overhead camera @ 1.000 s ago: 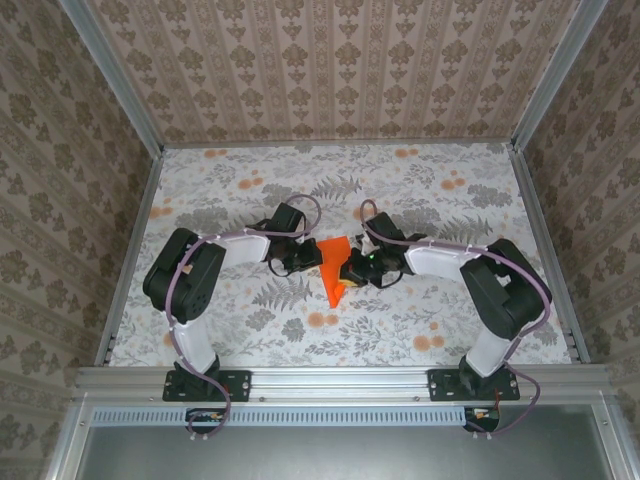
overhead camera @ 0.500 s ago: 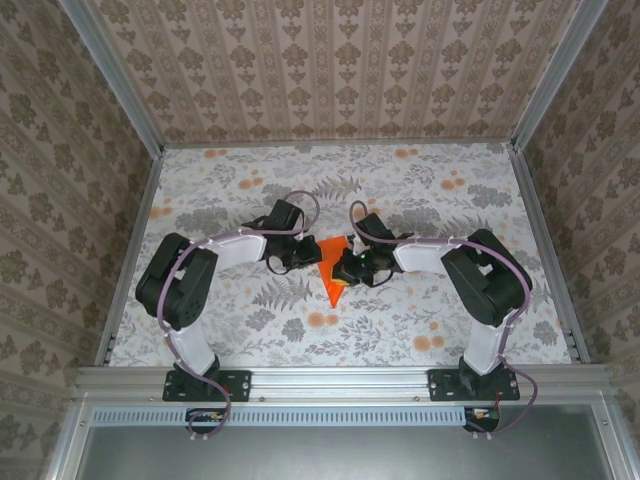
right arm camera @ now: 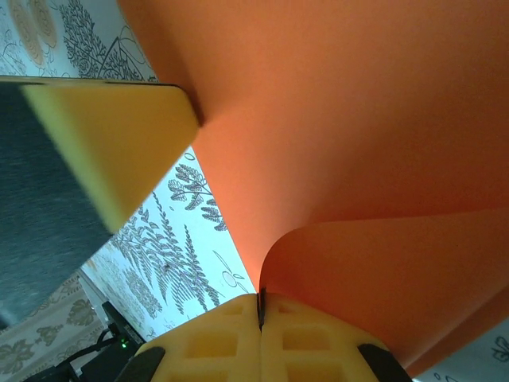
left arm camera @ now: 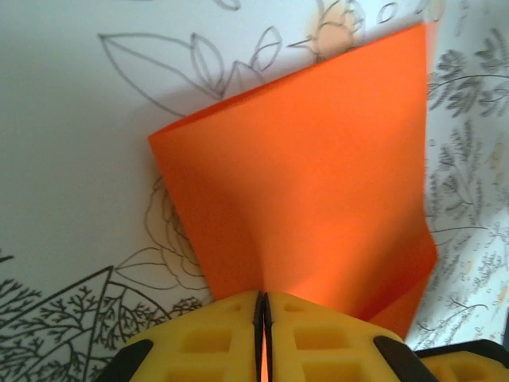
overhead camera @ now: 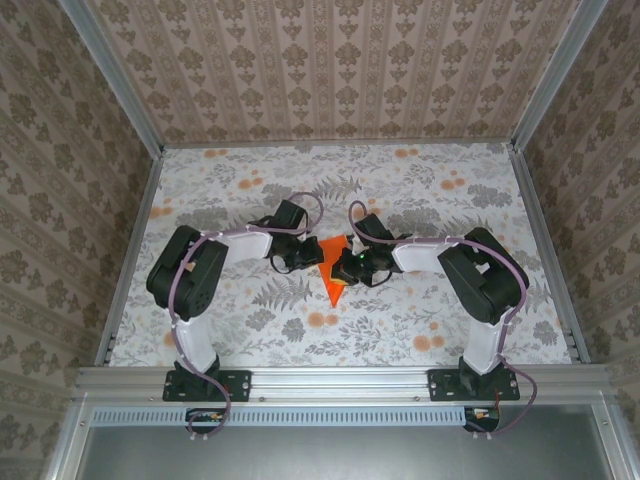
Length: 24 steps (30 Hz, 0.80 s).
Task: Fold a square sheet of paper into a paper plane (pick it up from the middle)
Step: Third fold the triangle at the center of the table.
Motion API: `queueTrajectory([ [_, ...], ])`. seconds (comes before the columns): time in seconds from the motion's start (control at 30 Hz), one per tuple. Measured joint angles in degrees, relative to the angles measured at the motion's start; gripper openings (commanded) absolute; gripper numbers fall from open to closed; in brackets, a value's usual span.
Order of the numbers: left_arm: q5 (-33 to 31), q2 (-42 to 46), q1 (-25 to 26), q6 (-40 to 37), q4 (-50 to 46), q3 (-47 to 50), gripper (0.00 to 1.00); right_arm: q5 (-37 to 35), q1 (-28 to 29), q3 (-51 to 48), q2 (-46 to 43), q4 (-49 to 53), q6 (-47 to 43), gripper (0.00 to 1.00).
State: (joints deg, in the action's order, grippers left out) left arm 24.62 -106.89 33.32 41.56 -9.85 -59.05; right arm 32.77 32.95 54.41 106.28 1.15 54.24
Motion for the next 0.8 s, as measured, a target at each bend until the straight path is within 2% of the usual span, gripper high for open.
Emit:
queueTrajectory([
  [0.8,-0.2,-0.1,0.1,0.0,-0.2,-0.4,0.11,-3.1,0.0,0.0,0.3,-0.8,0.0,0.01],
])
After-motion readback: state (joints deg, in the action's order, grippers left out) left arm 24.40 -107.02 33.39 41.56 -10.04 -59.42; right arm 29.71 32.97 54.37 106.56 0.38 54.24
